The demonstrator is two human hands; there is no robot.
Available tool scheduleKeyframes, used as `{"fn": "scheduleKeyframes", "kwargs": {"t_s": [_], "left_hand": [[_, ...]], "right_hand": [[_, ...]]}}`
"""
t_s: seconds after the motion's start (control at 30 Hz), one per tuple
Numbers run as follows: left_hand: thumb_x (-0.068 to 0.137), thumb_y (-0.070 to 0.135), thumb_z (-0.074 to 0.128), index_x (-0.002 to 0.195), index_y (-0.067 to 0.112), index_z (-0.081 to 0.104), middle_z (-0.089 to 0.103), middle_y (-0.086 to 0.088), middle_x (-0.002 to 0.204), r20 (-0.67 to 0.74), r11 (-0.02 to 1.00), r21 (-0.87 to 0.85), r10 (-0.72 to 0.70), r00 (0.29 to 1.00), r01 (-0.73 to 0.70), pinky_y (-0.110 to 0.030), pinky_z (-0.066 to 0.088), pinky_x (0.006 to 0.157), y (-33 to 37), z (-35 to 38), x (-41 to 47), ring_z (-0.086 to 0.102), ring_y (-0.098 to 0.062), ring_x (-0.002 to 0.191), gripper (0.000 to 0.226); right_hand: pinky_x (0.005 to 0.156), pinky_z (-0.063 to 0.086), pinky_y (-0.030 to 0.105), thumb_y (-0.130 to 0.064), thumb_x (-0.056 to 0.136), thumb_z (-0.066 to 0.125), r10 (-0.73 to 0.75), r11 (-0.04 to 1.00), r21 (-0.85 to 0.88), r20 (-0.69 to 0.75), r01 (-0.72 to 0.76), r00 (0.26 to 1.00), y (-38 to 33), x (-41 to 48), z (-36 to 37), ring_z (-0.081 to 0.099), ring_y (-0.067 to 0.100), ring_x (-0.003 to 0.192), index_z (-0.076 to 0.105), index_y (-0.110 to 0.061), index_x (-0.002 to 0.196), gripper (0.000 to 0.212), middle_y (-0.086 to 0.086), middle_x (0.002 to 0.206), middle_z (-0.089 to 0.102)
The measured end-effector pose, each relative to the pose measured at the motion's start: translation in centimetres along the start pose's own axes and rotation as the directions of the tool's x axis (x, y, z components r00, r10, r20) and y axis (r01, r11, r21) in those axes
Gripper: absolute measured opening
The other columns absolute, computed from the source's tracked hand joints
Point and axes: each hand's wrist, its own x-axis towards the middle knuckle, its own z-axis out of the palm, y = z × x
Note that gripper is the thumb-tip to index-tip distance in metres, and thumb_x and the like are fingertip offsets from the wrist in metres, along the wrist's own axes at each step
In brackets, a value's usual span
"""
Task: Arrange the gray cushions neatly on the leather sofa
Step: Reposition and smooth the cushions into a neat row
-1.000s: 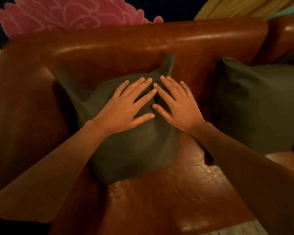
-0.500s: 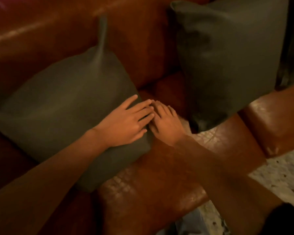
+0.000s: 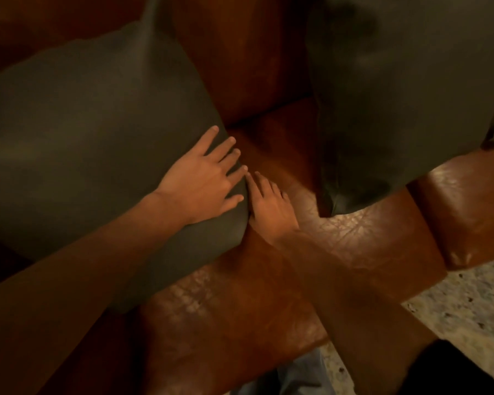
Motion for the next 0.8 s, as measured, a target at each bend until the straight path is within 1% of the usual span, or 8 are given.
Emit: {"fn": "scheduleKeyframes", "kwargs": {"t_s": [0.13,0.3,0.43,0.53,0.6,0.63,0.7,0.8], "left_hand": [[0.095,0.054,0.017,0.145,0.021,0.026,0.030,-0.012,0.151,-0.025,1.000,-0.021,0.010,1.000,-0.011,-0.052,-0.001,0.114,-0.1,0.1,-0.2,0.017,-0.030,0.142,0.061],[0.094,0.054,0.017,0.143,0.020,0.033,0.034,-0.011,0.149,-0.075,0.999,-0.050,0.000,0.997,-0.004,-0.050,0.000,0.114,-0.4,0.2,-0.5,0.021,-0.029,0.141,0.062],[0.090,0.054,0.018,0.137,0.016,0.044,0.043,-0.011,0.144,-0.130,0.992,-0.125,-0.028,0.991,0.011,-0.046,0.007,0.115,-1.3,0.0,-0.8,0.029,-0.029,0.138,0.066],[0.088,0.054,0.035,0.129,0.009,0.055,0.052,-0.018,0.135,-0.169,0.983,-0.183,-0.039,0.985,0.008,-0.046,0.018,0.113,-1.9,0.1,-0.9,0.039,-0.034,0.132,0.064],[0.087,0.053,0.044,0.125,0.006,0.058,0.055,-0.021,0.130,-0.193,0.980,-0.198,-0.044,0.980,0.005,-0.046,0.022,0.111,-2.3,0.3,-1.0,0.043,-0.036,0.129,0.062],[0.087,0.052,0.047,0.124,0.005,0.059,0.056,-0.022,0.129,-0.206,0.979,-0.202,-0.045,0.978,0.002,-0.047,0.024,0.111,-2.4,0.3,-1.0,0.044,-0.037,0.128,0.061],[0.088,0.052,0.050,0.122,0.005,0.060,0.057,-0.022,0.127,-0.226,0.979,-0.203,-0.046,0.973,-0.001,-0.047,0.025,0.110,-2.6,0.3,-1.1,0.046,-0.037,0.126,0.059],[0.088,0.051,0.052,0.120,0.005,0.062,0.059,-0.022,0.124,-0.262,0.981,-0.196,-0.066,0.963,0.014,-0.049,0.027,0.109,-2.7,0.1,-0.8,0.048,-0.037,0.124,0.058]], "right_hand": [[0.094,0.042,0.042,-0.021,0.094,0.048,0.101,0.979,0.173,0.062,-0.111,0.993,-0.4,0.8,0.3,0.050,0.035,0.121,0.020,-0.013,0.148,0.061,0.015,0.137,0.047],[0.085,0.045,0.038,-0.016,0.092,0.047,0.197,0.851,0.454,0.187,-0.262,0.962,-0.8,1.8,0.2,0.056,0.036,0.110,0.055,-0.007,0.121,0.031,0.018,0.118,0.061],[0.075,0.044,0.034,-0.011,0.092,0.052,0.219,0.603,0.696,0.326,-0.390,0.920,-1.1,2.5,0.4,0.058,0.026,0.095,0.062,0.000,0.109,0.023,0.013,0.100,0.062],[0.082,0.050,0.037,-0.008,0.092,0.058,0.128,0.290,0.837,0.447,-0.465,0.885,-2.2,2.1,0.6,0.061,0.027,0.102,0.058,-0.001,0.118,0.028,0.012,0.109,0.063],[0.076,0.054,0.032,-0.011,0.091,0.060,0.092,0.171,0.845,0.499,-0.507,0.862,-2.6,2.3,0.4,0.062,0.025,0.099,0.055,-0.003,0.121,0.031,0.009,0.111,0.064],[0.071,0.053,0.029,-0.009,0.091,0.060,0.115,0.165,0.842,0.502,-0.515,0.857,-2.5,2.7,0.3,0.063,0.021,0.091,0.055,-0.003,0.118,0.028,0.007,0.105,0.064],[0.070,0.051,0.031,-0.005,0.091,0.057,0.246,0.252,0.807,0.481,-0.534,0.842,-2.1,3.6,0.5,0.060,0.020,0.081,0.056,-0.001,0.110,0.019,0.009,0.096,0.063],[0.087,0.050,0.039,-0.006,0.089,0.056,0.435,0.345,0.746,0.411,-0.570,0.801,-1.2,4.4,0.3,0.060,0.031,0.099,0.058,0.003,0.109,0.022,0.017,0.110,0.061]]}}
